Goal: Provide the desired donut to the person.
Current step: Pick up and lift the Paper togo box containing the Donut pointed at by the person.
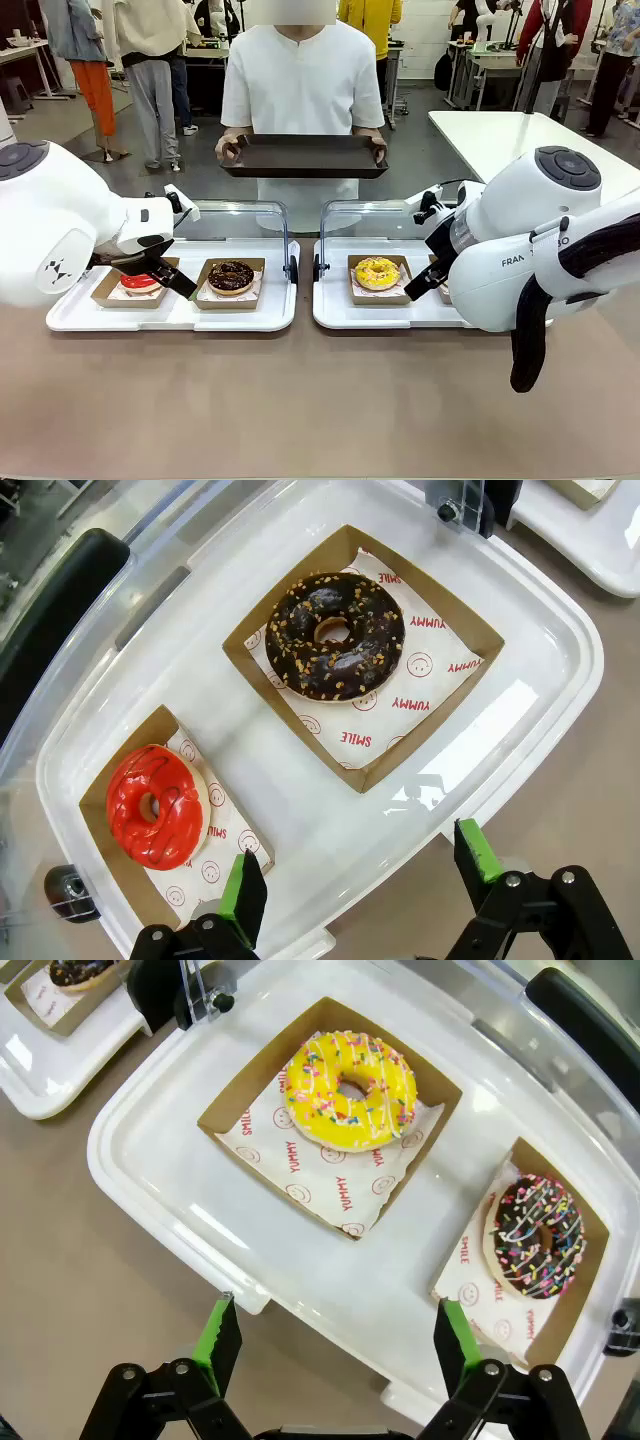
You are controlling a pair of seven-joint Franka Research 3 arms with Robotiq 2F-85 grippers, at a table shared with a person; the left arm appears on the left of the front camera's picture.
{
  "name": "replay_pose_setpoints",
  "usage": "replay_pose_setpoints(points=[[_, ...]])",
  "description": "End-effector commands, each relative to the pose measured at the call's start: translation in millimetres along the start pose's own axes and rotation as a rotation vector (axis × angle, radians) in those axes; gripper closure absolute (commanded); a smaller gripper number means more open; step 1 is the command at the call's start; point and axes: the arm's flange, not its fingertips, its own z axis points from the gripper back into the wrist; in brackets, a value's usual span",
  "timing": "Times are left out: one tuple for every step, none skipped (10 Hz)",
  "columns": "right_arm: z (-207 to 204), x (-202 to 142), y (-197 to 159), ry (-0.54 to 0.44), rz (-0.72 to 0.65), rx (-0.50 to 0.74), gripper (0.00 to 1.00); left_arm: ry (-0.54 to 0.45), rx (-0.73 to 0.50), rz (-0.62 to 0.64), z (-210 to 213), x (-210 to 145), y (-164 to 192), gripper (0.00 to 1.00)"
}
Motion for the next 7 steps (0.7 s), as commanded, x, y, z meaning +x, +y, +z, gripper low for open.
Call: replay_pose_setpoints(points=[[0.0,0.0,0.0,0.000,0.000,0.000,0.00,0.000,0.000,0.000,0.0,-0.1,-0.1,0.00],[0.0,0.0,0.0,0.000,0.000,0.000,0.00,0.000,0.000,0.000,0.0,-0.1,-0.1,0.00],[0.0,0.0,0.0,0.000,0.000,0.000,0.00,0.000,0.000,0.000,0.0,-0.1,-0.1,0.00],[0.0,0.0,0.0,0.000,0.000,0.000,0.00,0.000,0.000,0.000,0.0,-0.1,-0.1,0.00],[0.0,0.0,0.0,0.000,0.000,0.000,0.00,0.000,0.000,0.000,0.0,-0.1,-0.1,0.00],[0.0,0.0,0.0,0.000,0.000,0.000,0.00,0.000,0.000,0.000,0.0,-0.1,-0.1,0.00],[0.0,0.0,0.0,0.000,0.000,0.000,0.00,0.000,0.000,0.000,0.0,-0.1,-0.1,0.00]])
